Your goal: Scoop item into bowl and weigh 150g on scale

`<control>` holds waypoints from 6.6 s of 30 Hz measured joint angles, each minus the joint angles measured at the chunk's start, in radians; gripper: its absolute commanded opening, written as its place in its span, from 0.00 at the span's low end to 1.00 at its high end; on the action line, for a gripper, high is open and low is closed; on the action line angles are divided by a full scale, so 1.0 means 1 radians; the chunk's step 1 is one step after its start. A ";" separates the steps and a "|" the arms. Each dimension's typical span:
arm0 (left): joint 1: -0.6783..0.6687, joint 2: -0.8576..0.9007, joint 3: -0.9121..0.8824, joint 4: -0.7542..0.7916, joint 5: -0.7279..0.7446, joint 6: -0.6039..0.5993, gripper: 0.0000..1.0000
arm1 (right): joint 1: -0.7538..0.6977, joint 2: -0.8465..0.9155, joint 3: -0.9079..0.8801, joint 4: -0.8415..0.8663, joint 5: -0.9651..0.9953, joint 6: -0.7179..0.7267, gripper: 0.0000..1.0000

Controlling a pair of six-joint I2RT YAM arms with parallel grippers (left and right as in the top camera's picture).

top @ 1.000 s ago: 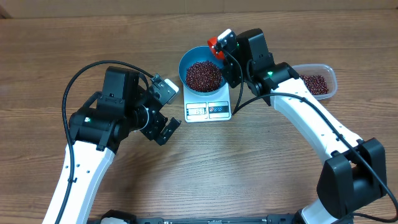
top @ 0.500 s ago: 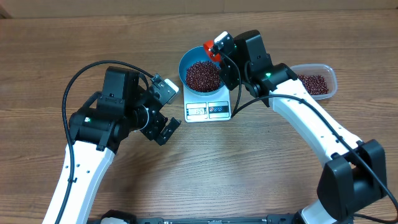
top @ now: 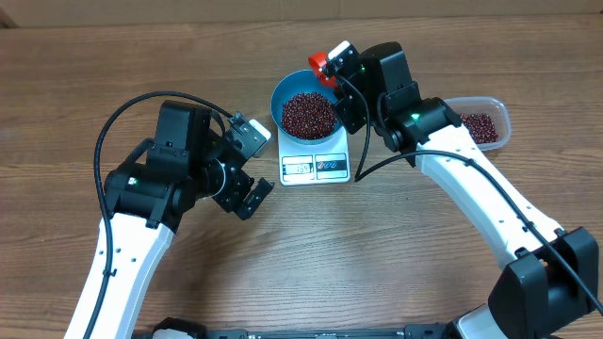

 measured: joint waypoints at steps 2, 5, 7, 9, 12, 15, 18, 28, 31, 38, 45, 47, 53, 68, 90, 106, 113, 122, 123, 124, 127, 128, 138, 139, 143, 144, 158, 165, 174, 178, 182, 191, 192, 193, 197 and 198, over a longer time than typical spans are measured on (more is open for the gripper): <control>0.000 0.000 0.000 0.000 0.000 0.000 1.00 | 0.000 0.000 0.000 0.000 -0.008 0.030 0.04; 0.000 0.000 0.000 0.000 0.000 0.000 1.00 | 0.000 0.000 0.000 -0.016 -0.040 0.082 0.04; 0.000 0.000 0.000 0.000 0.000 0.000 1.00 | 0.000 0.000 0.000 -0.023 -0.054 0.100 0.04; 0.000 0.000 0.000 0.000 0.000 0.000 1.00 | 0.000 0.000 0.000 -0.023 -0.065 0.111 0.04; 0.000 0.000 0.000 0.000 0.000 0.000 1.00 | 0.000 0.011 0.000 -0.023 -0.072 0.114 0.04; 0.000 0.000 0.000 0.000 0.000 0.000 1.00 | 0.000 0.048 0.000 -0.024 -0.071 0.091 0.04; 0.000 0.000 0.000 0.000 0.000 0.000 1.00 | 0.000 0.093 0.000 -0.025 -0.071 0.051 0.04; 0.000 0.000 0.000 0.000 0.000 0.000 1.00 | 0.000 0.151 0.000 -0.003 -0.051 -0.061 0.04; 0.000 0.000 0.000 0.000 0.000 0.000 1.00 | 0.000 0.158 0.000 0.023 -0.040 -0.093 0.04; 0.000 0.000 0.000 0.000 0.000 0.000 1.00 | 0.003 0.162 0.022 -0.074 0.040 -0.188 0.04; 0.000 0.000 0.000 0.000 0.000 0.000 1.00 | 0.013 0.176 0.210 -0.258 0.065 -0.235 0.04; 0.000 0.000 0.000 0.000 0.000 0.000 1.00 | 0.018 0.176 0.264 -0.280 0.058 -0.245 0.04; 0.000 0.000 0.000 0.000 0.000 0.000 1.00 | 0.043 0.177 0.322 -0.308 0.051 -0.274 0.04; 0.000 0.000 0.000 0.000 0.000 0.000 1.00 | 0.048 0.354 0.322 -0.316 0.060 -0.285 0.04; 0.000 0.000 0.000 0.000 0.000 0.000 1.00 | 0.048 0.354 0.322 -0.277 0.160 -0.286 0.04; 0.000 0.001 0.000 0.000 0.000 0.000 1.00 | 0.048 0.374 0.322 -0.317 0.099 -0.225 0.04; 0.000 0.001 0.000 0.000 0.000 0.000 1.00 | 0.048 0.374 0.322 -0.348 0.036 -0.138 0.04; 0.000 0.001 0.000 0.000 0.000 0.000 1.00 | 0.043 0.374 0.322 -0.370 -0.093 -0.046 0.04; 0.000 0.001 0.000 0.000 0.000 0.000 1.00 | 0.042 0.374 0.322 -0.373 -0.108 -0.034 0.04; 0.000 0.001 0.000 0.000 0.000 0.000 1.00 | 0.039 0.374 0.323 -0.378 -0.124 -0.022 0.04; 0.000 0.001 0.000 0.000 0.000 0.000 1.00 | 0.021 0.375 0.337 -0.391 -0.168 0.011 0.04; 0.000 0.001 0.000 0.000 0.000 0.000 1.00 | 0.013 0.375 0.346 -0.395 -0.183 0.020 0.04; 0.000 0.001 0.000 0.000 0.000 0.000 1.00 | -0.050 0.375 0.434 -0.492 -0.403 0.071 0.04; 0.000 0.001 0.000 0.000 0.000 0.000 1.00 | -0.056 0.375 0.434 -0.497 -0.431 0.080 0.04; 0.000 0.001 0.000 0.000 0.000 0.000 1.00 | -0.092 0.374 0.434 -0.511 -0.526 0.103 0.04; 0.000 0.001 0.000 0.000 0.000 0.000 1.00 | -0.105 0.375 0.434 -0.512 -0.550 0.108 0.04; 0.000 0.001 0.000 0.000 0.000 0.000 1.00 | -0.162 0.374 0.434 -0.535 -0.626 0.129 0.04; 0.000 0.001 0.000 0.000 0.000 0.000 1.00 | -0.159 0.374 0.434 -0.521 -0.583 0.097 0.04; 0.000 0.001 0.000 0.000 0.000 0.000 1.00 | -0.132 0.344 0.434 -0.496 -0.381 0.079 0.04; 0.000 0.001 0.000 0.000 0.000 0.000 1.00 | -0.099 0.342 0.434 -0.497 -0.265 0.079 0.04; 0.000 0.001 0.000 0.000 0.000 0.000 1.00 | -0.049 0.339 0.434 -0.498 -0.202 0.080 0.04; 0.000 0.001 0.000 0.000 0.000 0.000 1.00 | -0.013 0.336 0.435 -0.490 -0.109 0.080 0.04; 0.000 0.001 0.000 0.000 0.000 0.000 1.00 | -0.013 0.336 0.435 -0.492 -0.105 0.080 0.04; 0.000 0.001 0.000 0.000 0.000 0.000 1.00 | -0.013 0.336 0.435 -0.494 -0.101 0.082 0.04; 0.000 0.001 0.000 0.000 0.000 0.000 1.00 | -0.013 0.336 0.435 -0.484 -0.090 0.089 0.04; 0.000 0.001 0.000 0.000 0.000 0.000 1.00 | -0.013 0.336 0.435 -0.486 -0.084 0.089 0.04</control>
